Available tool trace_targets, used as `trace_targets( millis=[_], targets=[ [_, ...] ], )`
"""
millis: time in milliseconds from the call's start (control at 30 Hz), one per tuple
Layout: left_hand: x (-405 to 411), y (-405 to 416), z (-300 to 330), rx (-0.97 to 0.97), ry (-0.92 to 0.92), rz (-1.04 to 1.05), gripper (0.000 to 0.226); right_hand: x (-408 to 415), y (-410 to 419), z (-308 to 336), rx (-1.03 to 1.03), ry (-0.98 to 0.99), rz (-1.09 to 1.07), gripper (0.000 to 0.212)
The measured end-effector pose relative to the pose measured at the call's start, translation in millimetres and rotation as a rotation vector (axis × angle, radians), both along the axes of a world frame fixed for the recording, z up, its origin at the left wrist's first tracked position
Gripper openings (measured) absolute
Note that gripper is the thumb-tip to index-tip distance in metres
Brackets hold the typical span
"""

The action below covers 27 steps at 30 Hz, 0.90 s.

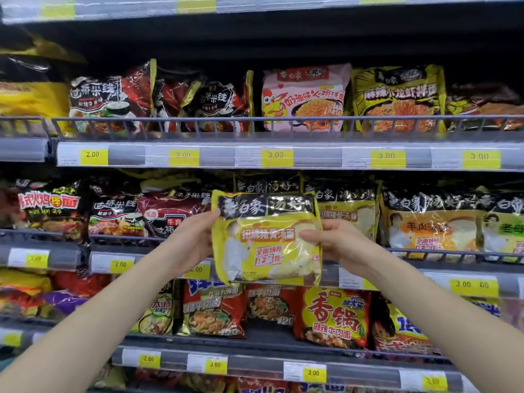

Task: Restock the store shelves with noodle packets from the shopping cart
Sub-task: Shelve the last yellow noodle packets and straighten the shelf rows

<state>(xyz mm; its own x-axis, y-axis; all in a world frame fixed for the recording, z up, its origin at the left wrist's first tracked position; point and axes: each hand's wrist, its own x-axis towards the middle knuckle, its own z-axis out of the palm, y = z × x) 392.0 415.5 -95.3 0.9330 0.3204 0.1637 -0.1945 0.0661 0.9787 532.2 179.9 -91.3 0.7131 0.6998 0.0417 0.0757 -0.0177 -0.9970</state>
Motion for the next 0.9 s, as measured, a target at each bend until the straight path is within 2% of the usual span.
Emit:
trace_targets(
  millis=[67,167,267,333,367,400,500,767,900],
  targets=[
    [1.4,1.0,-3.9,0.169,0.009,0.049,0.031,9.8,-0.7,8.5,0.025,0.023,-0.053,0.017],
    [-7.4,1.9,-14.3,0.735,0.094,0.051,0.037,23.2,0.7,21.7,0.102,0.075,-0.153,0.024],
    [-8.4,12.0,-30.3,1.288,0.163,0.015,0.088,35.0,5.9,25.5,0.117,0.082,-0.228,0.03],
    [-8.4,15.2,-35.1,1.571,0.171,0.018,0.085,41.8,12.5,24.0,0.122,0.096,-0.247,0.037],
    [-7.9,16.7,-36.5,1.636,0.163,0.02,0.081,42.9,16.1,23.0,0.117,0.109,-0.252,0.044],
    [-9.1,16.0,-36.2,1.664,0.151,0.017,0.079,44.7,19.8,22.1,0.122,0.117,-0.26,0.049],
    [-10.9,17.7,-36.6,1.696,0.159,0.011,0.073,47.2,29.4,21.8,0.13,0.096,-0.293,0.044],
    [-9.8,18.5,-35.9,1.666,0.168,-0.01,0.078,54.7,62.6,12.2,0.016,-0.016,-0.297,0.082],
    [-9.7,18.3,-35.4,1.676,0.163,-0.01,0.081,52.6,73.9,7.2,-0.089,-0.09,-0.315,0.073]
  ],
)
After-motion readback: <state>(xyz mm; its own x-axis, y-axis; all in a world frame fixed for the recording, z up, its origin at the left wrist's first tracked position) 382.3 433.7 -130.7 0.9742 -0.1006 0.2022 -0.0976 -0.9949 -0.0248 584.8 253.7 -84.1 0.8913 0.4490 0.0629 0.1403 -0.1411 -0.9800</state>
